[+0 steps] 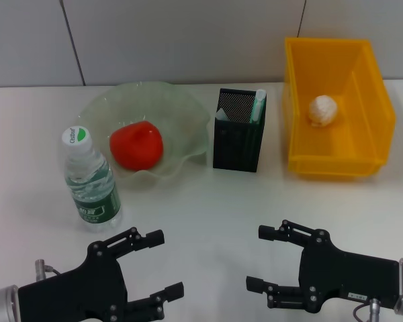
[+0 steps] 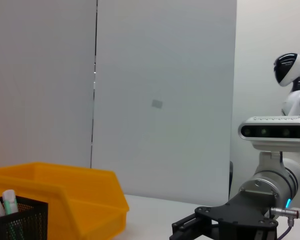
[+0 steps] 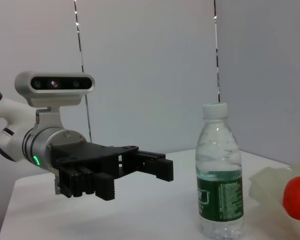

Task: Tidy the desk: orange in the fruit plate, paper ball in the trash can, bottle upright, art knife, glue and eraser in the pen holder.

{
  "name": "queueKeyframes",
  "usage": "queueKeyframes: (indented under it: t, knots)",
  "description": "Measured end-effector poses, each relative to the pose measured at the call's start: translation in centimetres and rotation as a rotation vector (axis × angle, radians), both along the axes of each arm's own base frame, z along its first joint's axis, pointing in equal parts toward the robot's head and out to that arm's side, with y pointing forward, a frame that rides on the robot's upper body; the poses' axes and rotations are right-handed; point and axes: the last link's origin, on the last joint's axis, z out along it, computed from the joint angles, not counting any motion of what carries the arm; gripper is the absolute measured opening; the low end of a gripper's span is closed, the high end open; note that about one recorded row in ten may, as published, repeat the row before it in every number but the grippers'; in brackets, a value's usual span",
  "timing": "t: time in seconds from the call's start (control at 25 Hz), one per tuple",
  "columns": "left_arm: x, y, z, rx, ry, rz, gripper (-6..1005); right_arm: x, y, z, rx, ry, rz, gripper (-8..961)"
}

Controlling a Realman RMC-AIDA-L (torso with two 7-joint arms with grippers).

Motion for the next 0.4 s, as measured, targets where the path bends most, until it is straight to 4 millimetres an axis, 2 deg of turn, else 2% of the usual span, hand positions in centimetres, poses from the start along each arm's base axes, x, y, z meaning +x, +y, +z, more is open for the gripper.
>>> queueKeyframes:
  t: [0.4]
  knots:
    - [-0.06,0.34,0.17,0.032,-0.005,0.016,799,0.01,-0.01,0.00,0.002,-0.001,0.000,844]
